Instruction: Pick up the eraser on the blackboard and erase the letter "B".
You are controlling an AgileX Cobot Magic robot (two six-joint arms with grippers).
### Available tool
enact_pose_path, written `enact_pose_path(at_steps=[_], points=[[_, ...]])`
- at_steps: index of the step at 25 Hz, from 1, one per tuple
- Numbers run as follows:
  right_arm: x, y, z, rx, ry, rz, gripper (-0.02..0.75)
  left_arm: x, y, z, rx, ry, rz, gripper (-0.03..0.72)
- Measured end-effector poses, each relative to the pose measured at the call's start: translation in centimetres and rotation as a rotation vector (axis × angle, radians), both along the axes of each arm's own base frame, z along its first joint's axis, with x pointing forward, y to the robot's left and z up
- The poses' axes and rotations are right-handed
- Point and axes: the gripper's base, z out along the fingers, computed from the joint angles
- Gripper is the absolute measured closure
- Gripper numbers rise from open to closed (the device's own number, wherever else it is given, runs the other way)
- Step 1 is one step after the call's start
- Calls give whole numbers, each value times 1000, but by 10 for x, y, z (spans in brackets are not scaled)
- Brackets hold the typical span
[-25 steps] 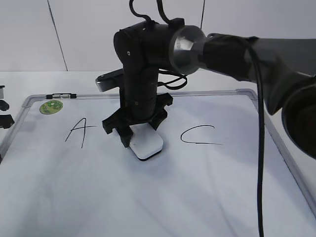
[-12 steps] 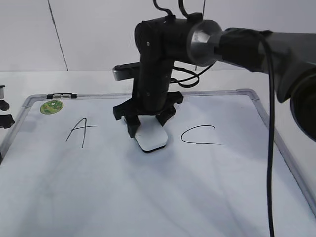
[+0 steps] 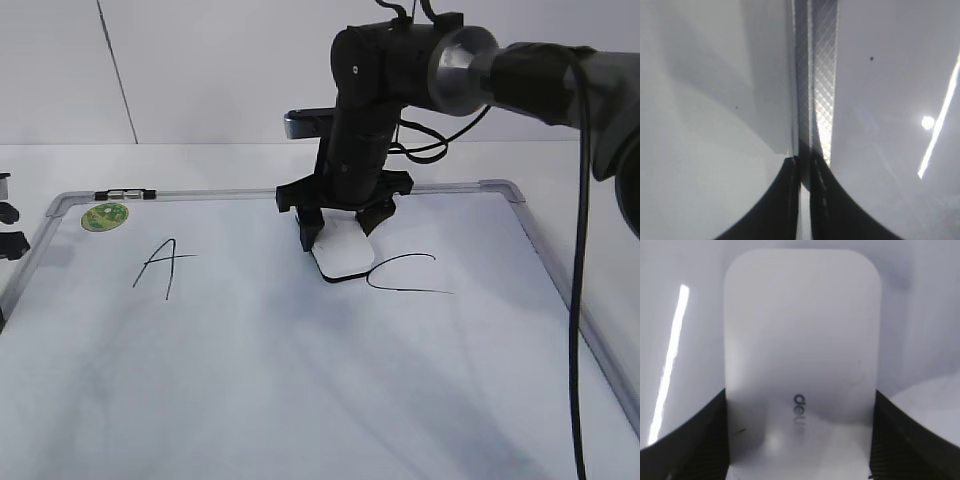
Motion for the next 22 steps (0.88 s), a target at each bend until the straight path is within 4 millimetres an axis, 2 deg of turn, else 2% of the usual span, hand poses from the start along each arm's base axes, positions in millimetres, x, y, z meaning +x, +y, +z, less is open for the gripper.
enact_pose_path(at_steps=[10,12,16,22], points=[[7,3,10,6,7,0,222,0,0,0,0,2,0,675],[12,4,17,14,-24,-1,222,0,0,0,0,2,0,675],[21,5,46,56,-117,-3,222,0,0,0,0,2,0,675],[21,5,56,68,-141,5,222,0,0,0,0,2,0,675]])
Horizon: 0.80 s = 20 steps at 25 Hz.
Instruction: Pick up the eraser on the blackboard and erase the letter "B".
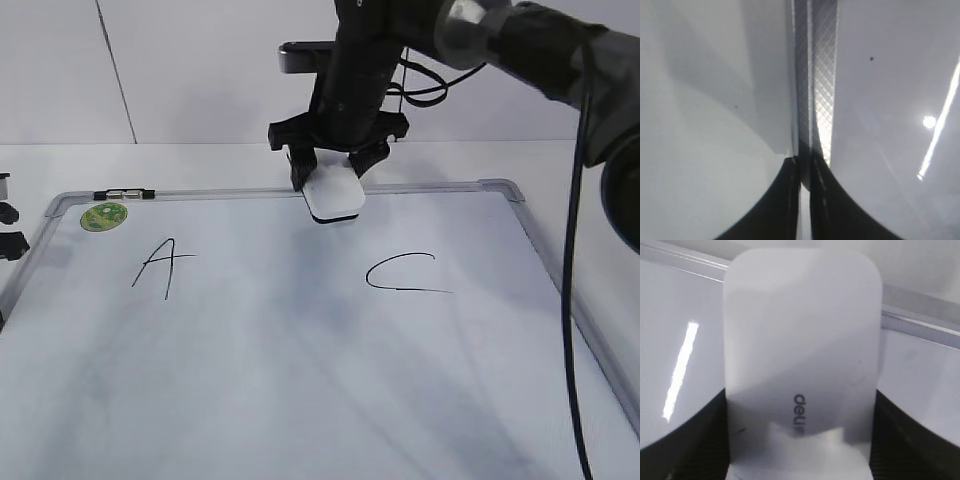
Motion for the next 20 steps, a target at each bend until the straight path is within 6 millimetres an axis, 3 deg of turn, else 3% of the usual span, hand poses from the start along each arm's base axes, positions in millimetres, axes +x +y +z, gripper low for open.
enact_pose_path(at_steps=[6,13,20], points=[[-22,-12,22,-25,16,23,222,0,0,0,0,0,0,675],[-64,-36,48,-69,54,18,222,0,0,0,0,0,0,675],[-99,-69,68,-196,16,-70,223,0,0,0,0,0,0,675]])
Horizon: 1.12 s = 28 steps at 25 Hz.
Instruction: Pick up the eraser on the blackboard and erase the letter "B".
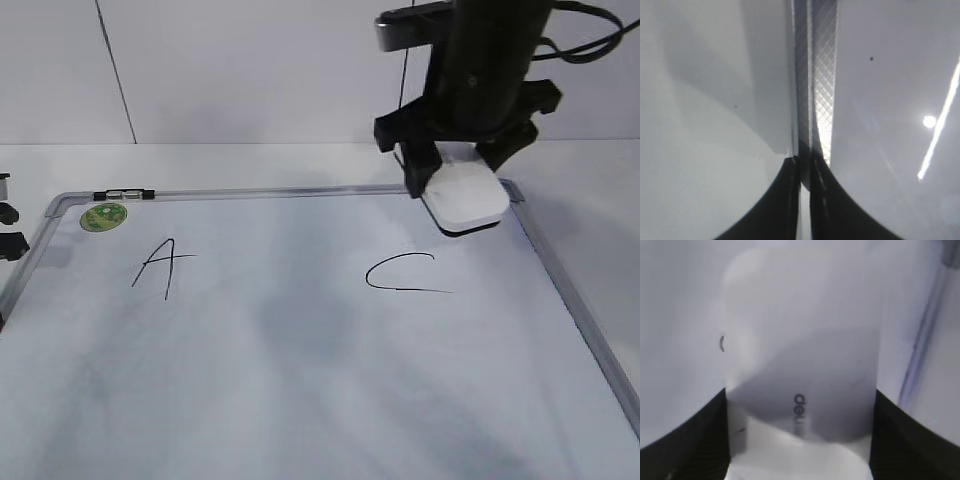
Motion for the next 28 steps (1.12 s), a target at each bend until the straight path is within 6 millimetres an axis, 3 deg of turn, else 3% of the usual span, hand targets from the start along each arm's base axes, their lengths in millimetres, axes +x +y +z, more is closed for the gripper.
enact_pose_path(at_steps=[14,20,28], points=[[20,-75,-18,-60,48,-190,223,0,0,0,-2,0,1,675],[24,-80,-52,-41,166,-161,223,0,0,0,-2,0,1,675],[2,-89,-91,-78,311,-152,223,0,0,0,-2,0,1,675]])
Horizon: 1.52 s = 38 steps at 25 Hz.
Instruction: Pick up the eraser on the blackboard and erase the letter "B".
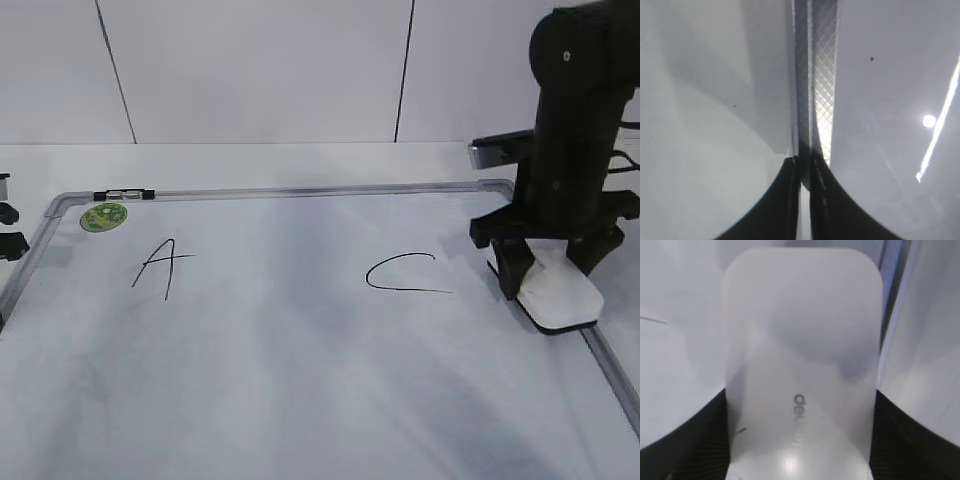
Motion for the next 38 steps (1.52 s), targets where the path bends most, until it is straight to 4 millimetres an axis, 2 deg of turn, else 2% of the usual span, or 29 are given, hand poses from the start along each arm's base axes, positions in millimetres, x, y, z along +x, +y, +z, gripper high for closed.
enact_pose_path(at_steps=[4,11,19,38], points=[[-4,0,-10,8,9,0,223,0,0,0,0,0,0,675],[0,1,-11,26,-43,-9,223,0,0,0,0,0,0,675],[4,-20,-11,26,-47,-93,223,0,0,0,0,0,0,675],[6,-17,-18,64,-29,-53,223,0,0,0,-4,2,2,675]])
